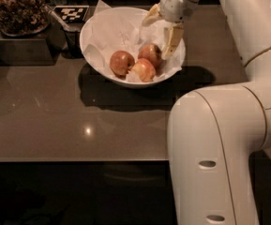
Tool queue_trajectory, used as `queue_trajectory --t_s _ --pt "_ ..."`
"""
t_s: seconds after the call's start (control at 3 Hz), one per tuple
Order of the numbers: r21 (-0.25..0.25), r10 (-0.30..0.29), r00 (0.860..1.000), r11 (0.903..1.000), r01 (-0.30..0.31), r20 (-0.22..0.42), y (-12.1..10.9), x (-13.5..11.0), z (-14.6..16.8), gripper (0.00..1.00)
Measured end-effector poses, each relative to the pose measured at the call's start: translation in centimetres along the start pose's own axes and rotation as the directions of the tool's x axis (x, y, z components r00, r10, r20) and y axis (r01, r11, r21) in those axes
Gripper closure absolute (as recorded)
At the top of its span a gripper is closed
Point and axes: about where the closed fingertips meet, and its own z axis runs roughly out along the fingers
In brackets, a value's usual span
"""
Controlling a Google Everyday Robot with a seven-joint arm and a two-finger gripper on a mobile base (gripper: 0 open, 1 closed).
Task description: Pick apple from white bowl
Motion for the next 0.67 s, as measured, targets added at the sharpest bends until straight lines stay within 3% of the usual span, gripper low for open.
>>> queue_trajectory --t_s 0.33,0.67 --pt "-0.026 0.005 1.0 0.9997 -0.005 0.017 0.7 0.8 1.1 0.19" --pt "-0.057 0.009 0.997 0.9984 -0.005 0.075 1.2 0.5 2.9 0.21"
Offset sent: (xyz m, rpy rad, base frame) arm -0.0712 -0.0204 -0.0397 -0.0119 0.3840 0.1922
